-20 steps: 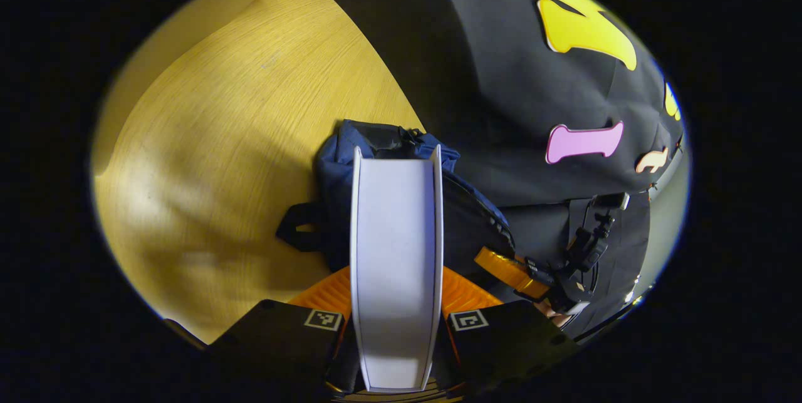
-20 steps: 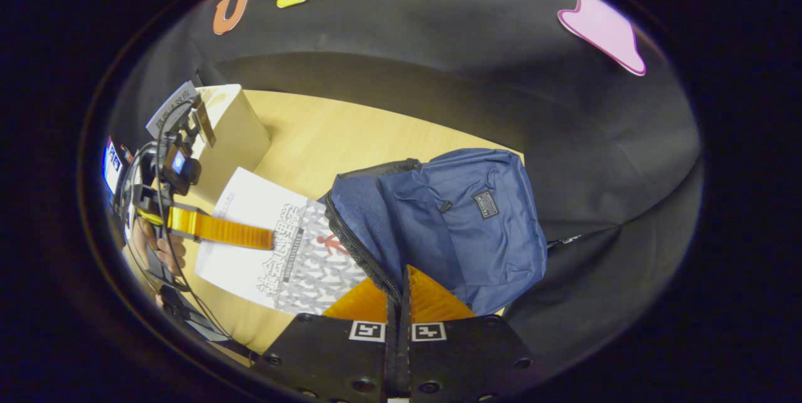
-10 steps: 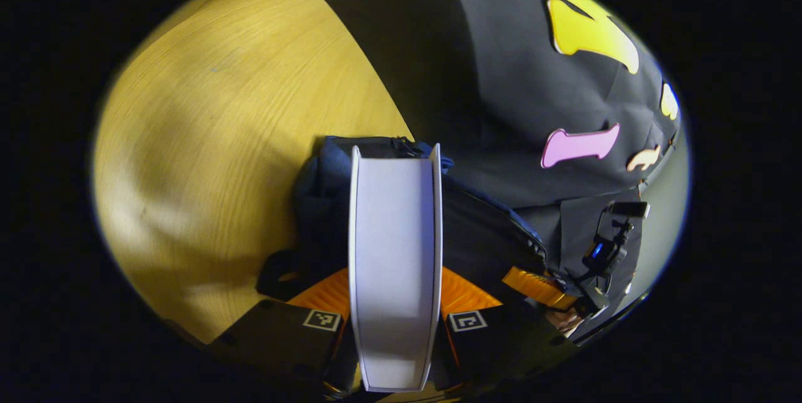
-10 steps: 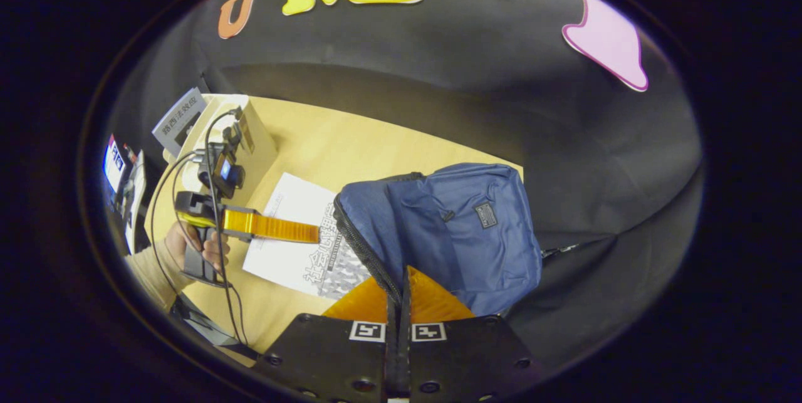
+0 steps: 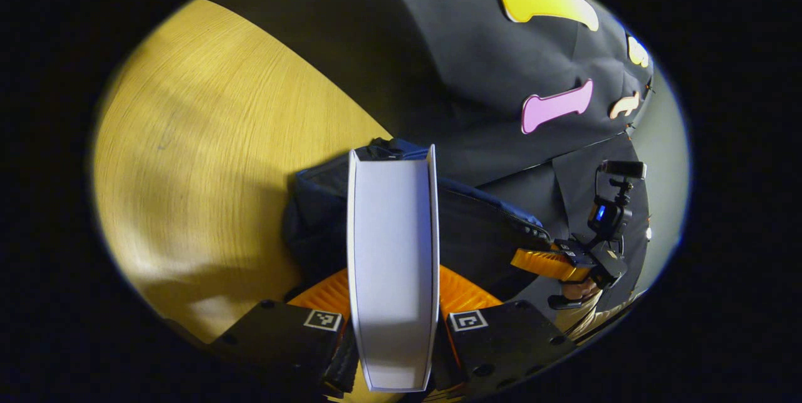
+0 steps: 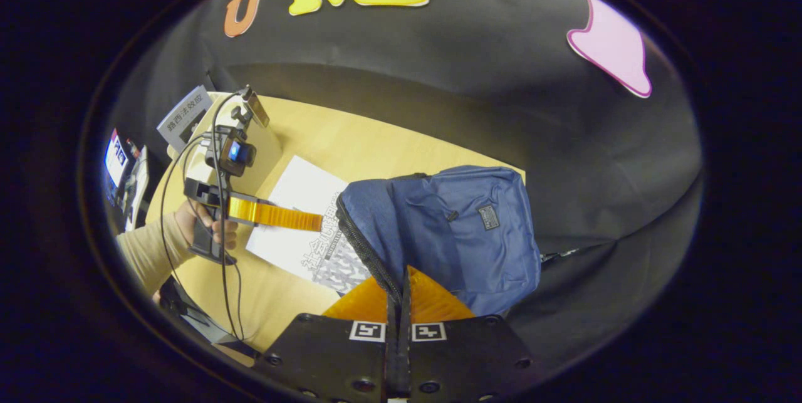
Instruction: Open the schoolbag, grab two books from the bookshelf and put them into the schoolbag.
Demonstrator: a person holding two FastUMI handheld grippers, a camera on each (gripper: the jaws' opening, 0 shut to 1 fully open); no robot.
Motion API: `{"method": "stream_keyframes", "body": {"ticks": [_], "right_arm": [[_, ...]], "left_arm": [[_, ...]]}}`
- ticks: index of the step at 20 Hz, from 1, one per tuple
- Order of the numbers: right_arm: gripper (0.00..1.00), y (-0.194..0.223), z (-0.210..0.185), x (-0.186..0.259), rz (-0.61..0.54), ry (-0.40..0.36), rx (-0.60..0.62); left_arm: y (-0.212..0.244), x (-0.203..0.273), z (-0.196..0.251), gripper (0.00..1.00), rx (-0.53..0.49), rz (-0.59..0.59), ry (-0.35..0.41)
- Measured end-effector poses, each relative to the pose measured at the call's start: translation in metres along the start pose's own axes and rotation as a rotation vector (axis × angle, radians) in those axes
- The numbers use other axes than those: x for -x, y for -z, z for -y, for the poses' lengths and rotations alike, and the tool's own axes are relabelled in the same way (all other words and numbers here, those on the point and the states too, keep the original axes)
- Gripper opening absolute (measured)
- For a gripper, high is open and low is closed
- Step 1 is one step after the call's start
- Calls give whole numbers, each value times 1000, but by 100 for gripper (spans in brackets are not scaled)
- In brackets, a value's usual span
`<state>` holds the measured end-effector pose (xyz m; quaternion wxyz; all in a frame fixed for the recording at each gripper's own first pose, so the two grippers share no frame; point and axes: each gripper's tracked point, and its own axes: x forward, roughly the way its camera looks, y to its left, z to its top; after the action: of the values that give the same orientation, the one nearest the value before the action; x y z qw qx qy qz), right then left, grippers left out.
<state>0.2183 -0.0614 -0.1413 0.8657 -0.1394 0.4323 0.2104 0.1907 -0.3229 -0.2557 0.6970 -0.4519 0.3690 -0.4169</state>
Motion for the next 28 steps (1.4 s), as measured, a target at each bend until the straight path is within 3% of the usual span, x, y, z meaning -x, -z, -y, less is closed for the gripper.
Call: {"method": "stream_keyframes", "body": {"ticks": [2, 4, 11, 15, 18, 19, 21, 22, 25, 26, 27, 28], "right_arm": [[1, 0, -4, 1, 0, -2, 3], [5, 2, -7, 0, 3, -9, 4], [1, -2, -18, -12, -11, -63, -4], [1, -4, -24, -12, -9, -101, -7], [1, -6, -15, -13, -6, -84, 1], [1, -6, -12, -14, -5, -80, -1], [5, -5, -5, -14, 3, -68, -3], [5, -4, -2, -16, 1, -60, -7], [1, 0, 6, -17, 7, -50, -16], [5, 1, 7, -17, 14, -48, -25], [1, 2, 7, -17, 16, -50, -32], [1, 3, 8, -17, 17, -50, -43]], "left_arm": [[-10, -13, 0, 48, 19, 88, 31], [-10, -26, 4, 48, 42, 139, 57], [-2, -81, 9, 48, 215, 319, 77], [13, -131, 20, 48, 250, 333, 97], [10, -154, 22, 48, 245, 362, 111], [7, -159, 22, 55, 241, 376, 111], [3, -164, 23, 41, 251, 379, 104], [5, -163, 22, 49, 254, 367, 89], [10, -135, 26, 52, 272, 344, 41], [5, -125, 31, 82, 259, 351, 18], [4, -113, 32, 76, 235, 352, -15], [2, -100, 30, 94, 204, 356, -55]]}}
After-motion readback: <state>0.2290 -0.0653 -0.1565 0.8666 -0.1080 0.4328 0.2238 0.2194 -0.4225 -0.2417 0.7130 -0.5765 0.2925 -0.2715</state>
